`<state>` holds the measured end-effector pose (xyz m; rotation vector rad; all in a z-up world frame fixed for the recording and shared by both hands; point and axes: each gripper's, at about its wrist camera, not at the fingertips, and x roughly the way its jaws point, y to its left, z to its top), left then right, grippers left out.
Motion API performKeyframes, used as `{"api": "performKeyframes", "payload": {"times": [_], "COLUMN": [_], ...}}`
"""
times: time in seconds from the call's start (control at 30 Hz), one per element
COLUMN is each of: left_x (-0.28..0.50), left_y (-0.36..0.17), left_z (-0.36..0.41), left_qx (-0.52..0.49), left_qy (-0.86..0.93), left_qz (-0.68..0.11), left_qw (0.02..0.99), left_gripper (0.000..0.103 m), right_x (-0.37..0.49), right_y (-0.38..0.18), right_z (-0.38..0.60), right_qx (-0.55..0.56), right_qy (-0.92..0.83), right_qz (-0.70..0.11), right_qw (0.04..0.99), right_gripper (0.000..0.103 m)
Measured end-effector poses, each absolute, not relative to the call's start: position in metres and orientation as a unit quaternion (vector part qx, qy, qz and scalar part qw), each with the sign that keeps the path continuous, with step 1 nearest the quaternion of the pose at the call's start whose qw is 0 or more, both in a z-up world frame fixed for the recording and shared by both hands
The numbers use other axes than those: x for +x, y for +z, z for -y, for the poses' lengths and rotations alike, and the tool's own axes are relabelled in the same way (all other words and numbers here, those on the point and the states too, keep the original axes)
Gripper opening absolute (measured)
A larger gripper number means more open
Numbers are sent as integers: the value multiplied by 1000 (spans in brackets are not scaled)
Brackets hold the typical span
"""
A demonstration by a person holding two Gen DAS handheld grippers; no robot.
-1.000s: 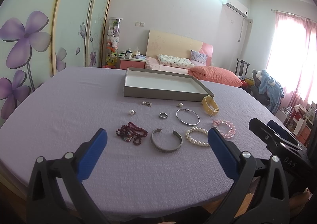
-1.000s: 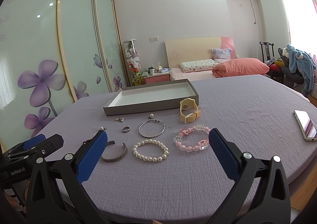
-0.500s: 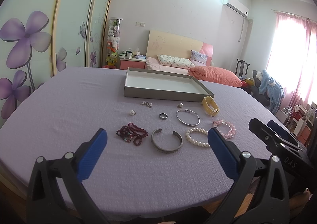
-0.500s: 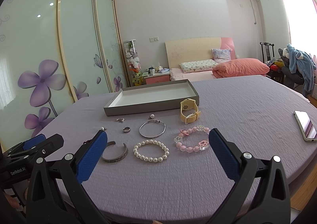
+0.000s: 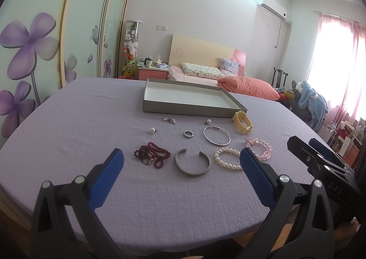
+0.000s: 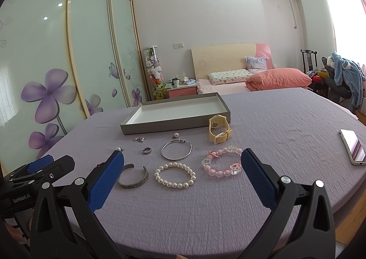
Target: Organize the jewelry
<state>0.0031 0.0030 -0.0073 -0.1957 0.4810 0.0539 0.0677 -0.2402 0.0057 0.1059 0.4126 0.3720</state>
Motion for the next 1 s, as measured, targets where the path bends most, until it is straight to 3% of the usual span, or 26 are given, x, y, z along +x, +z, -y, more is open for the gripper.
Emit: {"api": "performKeyframes", "payload": {"times": [1.0], "left_x": [5], "left_y": [-8], "left_z": [-1], "left_qx": [-99], "left_qy": [29], "left_qz": [-244], "left_qw": [964], "left_gripper": [101], "right_x": [75], "right_y": [3], "right_z": [238], "right_qx": [52], "right_qy": [179], "right_qz": [-218], "right_qw": [958], "right_gripper": [102]}}
